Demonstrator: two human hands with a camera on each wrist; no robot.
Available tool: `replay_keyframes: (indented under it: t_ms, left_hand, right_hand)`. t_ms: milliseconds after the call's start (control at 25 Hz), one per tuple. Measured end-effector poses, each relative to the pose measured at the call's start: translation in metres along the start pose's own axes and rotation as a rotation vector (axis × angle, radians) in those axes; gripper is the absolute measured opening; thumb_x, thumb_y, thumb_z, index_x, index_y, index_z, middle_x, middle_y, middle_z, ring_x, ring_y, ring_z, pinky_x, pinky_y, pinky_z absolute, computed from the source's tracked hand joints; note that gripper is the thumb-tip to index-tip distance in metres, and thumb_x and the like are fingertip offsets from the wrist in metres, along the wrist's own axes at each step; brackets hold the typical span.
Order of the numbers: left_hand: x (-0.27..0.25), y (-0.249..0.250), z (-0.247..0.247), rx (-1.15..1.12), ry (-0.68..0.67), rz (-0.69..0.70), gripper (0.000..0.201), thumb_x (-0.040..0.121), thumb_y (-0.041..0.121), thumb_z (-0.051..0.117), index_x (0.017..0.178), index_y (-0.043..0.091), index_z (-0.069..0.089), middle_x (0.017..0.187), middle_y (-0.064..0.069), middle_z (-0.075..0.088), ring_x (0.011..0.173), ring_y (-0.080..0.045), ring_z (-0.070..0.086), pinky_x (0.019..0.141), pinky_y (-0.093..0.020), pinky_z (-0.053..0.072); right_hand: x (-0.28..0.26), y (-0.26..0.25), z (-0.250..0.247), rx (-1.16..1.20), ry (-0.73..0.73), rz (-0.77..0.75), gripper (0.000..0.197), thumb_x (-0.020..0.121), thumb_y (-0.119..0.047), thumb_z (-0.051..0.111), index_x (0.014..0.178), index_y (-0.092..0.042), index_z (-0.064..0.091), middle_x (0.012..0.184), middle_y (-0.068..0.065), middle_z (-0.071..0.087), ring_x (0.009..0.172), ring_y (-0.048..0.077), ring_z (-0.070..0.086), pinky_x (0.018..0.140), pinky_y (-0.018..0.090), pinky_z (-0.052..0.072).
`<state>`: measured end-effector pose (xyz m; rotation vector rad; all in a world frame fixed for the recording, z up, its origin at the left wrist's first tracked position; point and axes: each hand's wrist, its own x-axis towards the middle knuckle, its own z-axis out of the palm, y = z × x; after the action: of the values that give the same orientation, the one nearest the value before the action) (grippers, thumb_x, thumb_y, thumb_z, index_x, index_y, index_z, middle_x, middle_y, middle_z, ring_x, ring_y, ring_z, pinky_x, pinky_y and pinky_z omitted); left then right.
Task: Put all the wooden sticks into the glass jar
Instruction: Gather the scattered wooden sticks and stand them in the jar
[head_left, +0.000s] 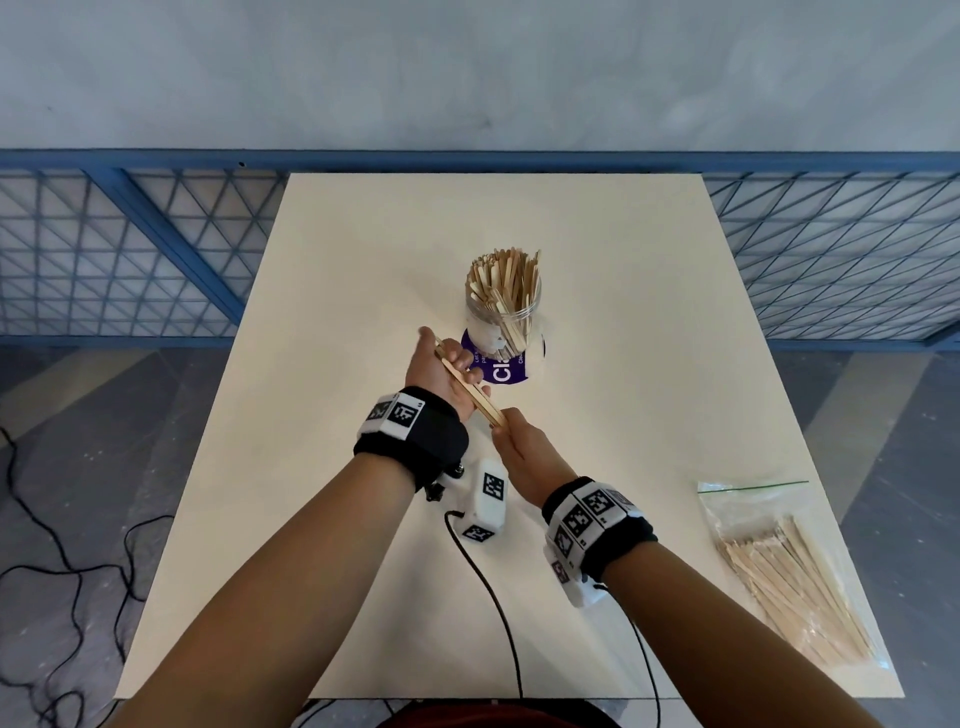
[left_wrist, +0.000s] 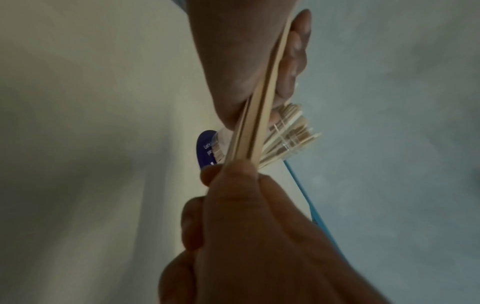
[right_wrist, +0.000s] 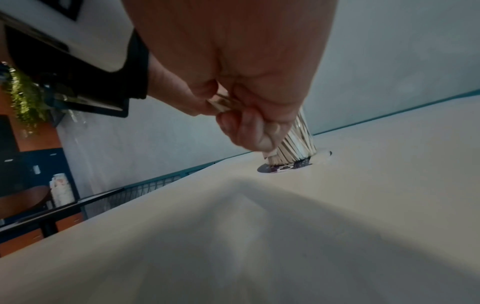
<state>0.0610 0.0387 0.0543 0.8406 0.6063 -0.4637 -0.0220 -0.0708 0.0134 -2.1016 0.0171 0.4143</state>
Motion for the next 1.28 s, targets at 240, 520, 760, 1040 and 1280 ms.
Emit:
replay_keyframes:
  t_ms: [240,520,760,1040,1280]
  left_hand:
    - [0.007,-0.01,0.011,0.011,-0.052,0.102,0.044,0.1,0.035,0.024,0.063,0.019,0.04,0.036,0.008,0.039,0.031,-0.005,0.036,0.046,-0.02,0.034]
    - [0.004,-0.013,0.011,0.088,0.032,0.2,0.035,0.099,0.026,0.031,0.069,0.017,0.046,0.061,0.002,0.045,0.059,-0.011,0.046,0.064,-0.028,0.04]
    - [-0.006,0.007,0.03,0.483,-0.077,0.455,0.024,0.092,0.01,0.052,0.082,0.03,0.043,0.087,-0.003,0.055,0.076,-0.017,0.062,0.059,-0.036,0.058]
    - [0.006,0.063,0.08,0.454,-0.071,0.658,0.033,0.092,-0.003,0.043,0.079,0.027,0.036,0.08,0.002,0.056,0.078,-0.017,0.058,0.059,-0.021,0.057]
    - [0.036,0.085,0.078,0.72,0.013,0.748,0.036,0.091,-0.003,0.045,0.079,0.03,0.038,0.077,0.005,0.058,0.082,-0.025,0.062,0.069,-0.034,0.056]
  right_hand:
    - [0.007,0.006,-0.003,0.04,0.076,0.053,0.012,0.098,-0.019,0.031,0.089,-0.013,0.037,0.062,-0.004,0.04,0.055,0.011,0.037,0.054,0.019,0.031]
    - [0.022,0.004,-0.016,0.084,0.127,0.124,0.013,0.097,-0.019,0.04,0.087,-0.014,0.047,0.062,-0.005,0.043,0.057,0.009,0.039,0.054,0.017,0.031]
    - [0.048,-0.012,-0.043,-0.138,0.31,-0.055,0.022,0.095,-0.013,0.039,0.104,0.0,0.054,0.098,0.024,0.06,0.085,0.037,0.055,0.078,0.042,0.044]
    - [0.095,-0.065,-0.097,-0.255,0.434,-0.19,0.028,0.095,-0.015,0.039,0.117,-0.001,0.05,0.108,0.023,0.057,0.096,0.04,0.05,0.082,0.043,0.04]
    - [0.128,-0.071,-0.102,-0.375,0.25,-0.155,0.022,0.093,-0.009,0.038,0.108,-0.006,0.054,0.101,0.017,0.062,0.096,0.035,0.056,0.073,0.035,0.044]
